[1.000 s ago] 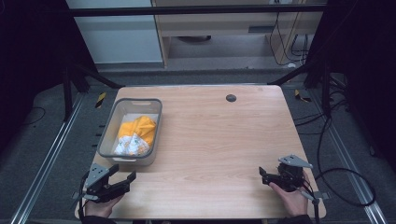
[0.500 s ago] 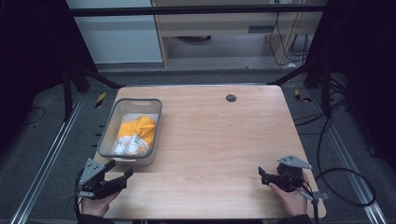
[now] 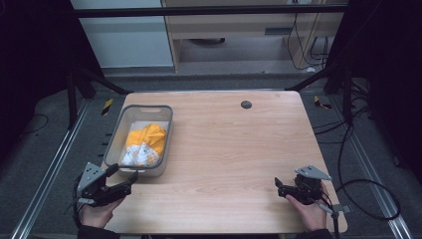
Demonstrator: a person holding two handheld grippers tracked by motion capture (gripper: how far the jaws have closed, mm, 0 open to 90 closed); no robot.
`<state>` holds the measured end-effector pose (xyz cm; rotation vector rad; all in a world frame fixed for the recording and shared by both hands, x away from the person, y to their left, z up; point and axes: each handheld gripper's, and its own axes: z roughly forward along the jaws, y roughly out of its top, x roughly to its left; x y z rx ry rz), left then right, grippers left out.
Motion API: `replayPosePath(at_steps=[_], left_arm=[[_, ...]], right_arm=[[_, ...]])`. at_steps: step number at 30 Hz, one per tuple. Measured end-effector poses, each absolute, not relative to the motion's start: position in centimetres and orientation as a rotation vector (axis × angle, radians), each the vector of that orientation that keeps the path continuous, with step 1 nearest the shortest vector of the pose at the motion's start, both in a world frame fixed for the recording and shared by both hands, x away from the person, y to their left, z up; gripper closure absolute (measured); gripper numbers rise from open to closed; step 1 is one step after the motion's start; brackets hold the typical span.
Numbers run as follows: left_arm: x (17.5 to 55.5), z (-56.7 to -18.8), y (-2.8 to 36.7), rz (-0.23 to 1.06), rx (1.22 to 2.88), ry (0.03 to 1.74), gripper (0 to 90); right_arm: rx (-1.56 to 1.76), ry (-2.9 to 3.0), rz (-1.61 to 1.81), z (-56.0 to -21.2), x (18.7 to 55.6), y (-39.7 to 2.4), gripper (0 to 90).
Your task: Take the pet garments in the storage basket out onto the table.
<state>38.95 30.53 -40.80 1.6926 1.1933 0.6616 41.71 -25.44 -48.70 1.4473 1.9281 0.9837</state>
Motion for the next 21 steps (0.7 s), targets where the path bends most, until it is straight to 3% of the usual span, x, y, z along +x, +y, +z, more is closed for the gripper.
replayPosePath(at_steps=[21], left_arm=[[41.5,-38.7,30.4,0.671,1.692,1.179,19.2]], right_arm=[[1.443,1.922,1.015,-48.6,41.7,-25.6,8.4]])
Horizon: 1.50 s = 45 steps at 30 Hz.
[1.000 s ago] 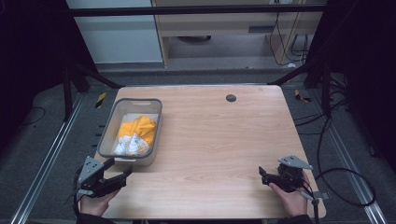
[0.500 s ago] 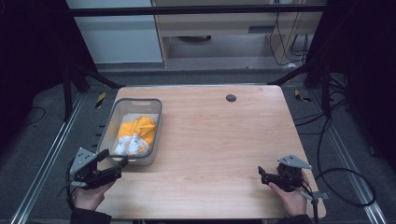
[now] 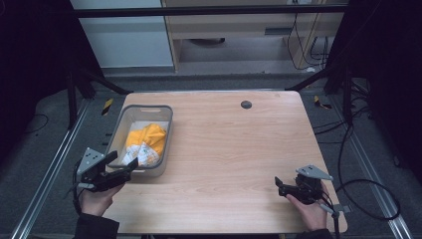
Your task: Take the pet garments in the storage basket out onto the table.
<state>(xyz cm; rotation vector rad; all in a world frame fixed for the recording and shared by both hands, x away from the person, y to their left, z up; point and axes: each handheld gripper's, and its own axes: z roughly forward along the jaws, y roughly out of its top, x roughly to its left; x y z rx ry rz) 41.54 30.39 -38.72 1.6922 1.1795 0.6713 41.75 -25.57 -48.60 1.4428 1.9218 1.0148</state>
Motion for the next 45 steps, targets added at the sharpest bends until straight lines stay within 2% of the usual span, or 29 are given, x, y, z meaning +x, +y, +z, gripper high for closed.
replayPosePath(at_steps=[22,45], left_arm=[[44.7,-38.3,30.7,0.647,1.718,1.203,18.3],[48.8,-37.6,30.2,0.627,1.832,1.235,18.2]], right_arm=[[1.457,1.918,1.012,-48.7,41.8,-25.7,8.5],[1.46,1.918,1.007,-48.7,41.8,-25.7,8.7]])
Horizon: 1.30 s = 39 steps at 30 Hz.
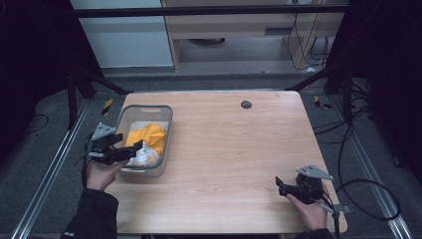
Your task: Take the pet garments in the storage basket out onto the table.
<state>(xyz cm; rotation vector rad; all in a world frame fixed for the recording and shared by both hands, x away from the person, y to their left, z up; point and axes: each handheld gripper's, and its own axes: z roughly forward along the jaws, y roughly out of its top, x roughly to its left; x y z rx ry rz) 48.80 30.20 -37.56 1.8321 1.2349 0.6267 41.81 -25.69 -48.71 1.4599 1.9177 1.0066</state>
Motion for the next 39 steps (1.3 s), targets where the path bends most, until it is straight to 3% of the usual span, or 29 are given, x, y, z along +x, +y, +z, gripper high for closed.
replayPosePath(at_steps=[39], left_arm=[[53.0,-39.9,29.0,0.554,2.023,1.329,21.8]], right_arm=[[1.453,1.938,1.006,-48.8,41.9,-25.6,8.9]])
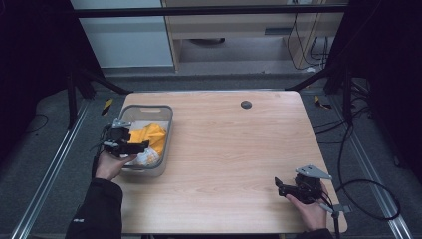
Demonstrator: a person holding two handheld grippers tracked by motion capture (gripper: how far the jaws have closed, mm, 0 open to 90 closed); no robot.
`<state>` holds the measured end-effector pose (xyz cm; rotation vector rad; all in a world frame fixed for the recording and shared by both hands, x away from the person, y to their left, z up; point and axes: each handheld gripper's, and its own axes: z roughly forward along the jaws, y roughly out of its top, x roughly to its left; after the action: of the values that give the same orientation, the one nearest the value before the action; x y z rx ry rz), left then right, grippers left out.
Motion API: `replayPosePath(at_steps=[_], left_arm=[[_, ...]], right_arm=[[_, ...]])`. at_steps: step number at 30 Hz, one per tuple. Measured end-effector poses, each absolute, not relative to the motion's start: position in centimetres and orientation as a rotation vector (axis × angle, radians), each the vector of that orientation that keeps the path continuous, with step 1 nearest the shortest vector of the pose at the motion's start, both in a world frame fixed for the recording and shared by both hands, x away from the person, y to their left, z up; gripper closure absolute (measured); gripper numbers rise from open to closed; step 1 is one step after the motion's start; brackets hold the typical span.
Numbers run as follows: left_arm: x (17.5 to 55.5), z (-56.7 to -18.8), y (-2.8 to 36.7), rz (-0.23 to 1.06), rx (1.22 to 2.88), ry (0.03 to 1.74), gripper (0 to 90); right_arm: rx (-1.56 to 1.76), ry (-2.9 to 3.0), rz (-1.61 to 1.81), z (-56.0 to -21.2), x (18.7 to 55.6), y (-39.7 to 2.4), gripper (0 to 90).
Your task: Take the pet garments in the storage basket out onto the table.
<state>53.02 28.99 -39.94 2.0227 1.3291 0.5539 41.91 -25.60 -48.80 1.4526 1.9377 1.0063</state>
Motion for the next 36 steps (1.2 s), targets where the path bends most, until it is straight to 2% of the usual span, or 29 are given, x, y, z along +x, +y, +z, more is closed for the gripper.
replayPosePath(at_steps=[20,36], left_arm=[[53.9,-41.2,28.4,0.52,2.103,1.343,28.6],[54.4,-42.7,28.4,0.446,2.142,1.379,39.2]], right_arm=[[1.449,1.95,1.004,-48.8,42.0,-25.6,9.3],[1.449,1.959,1.0,-48.9,42.0,-25.5,9.3]])
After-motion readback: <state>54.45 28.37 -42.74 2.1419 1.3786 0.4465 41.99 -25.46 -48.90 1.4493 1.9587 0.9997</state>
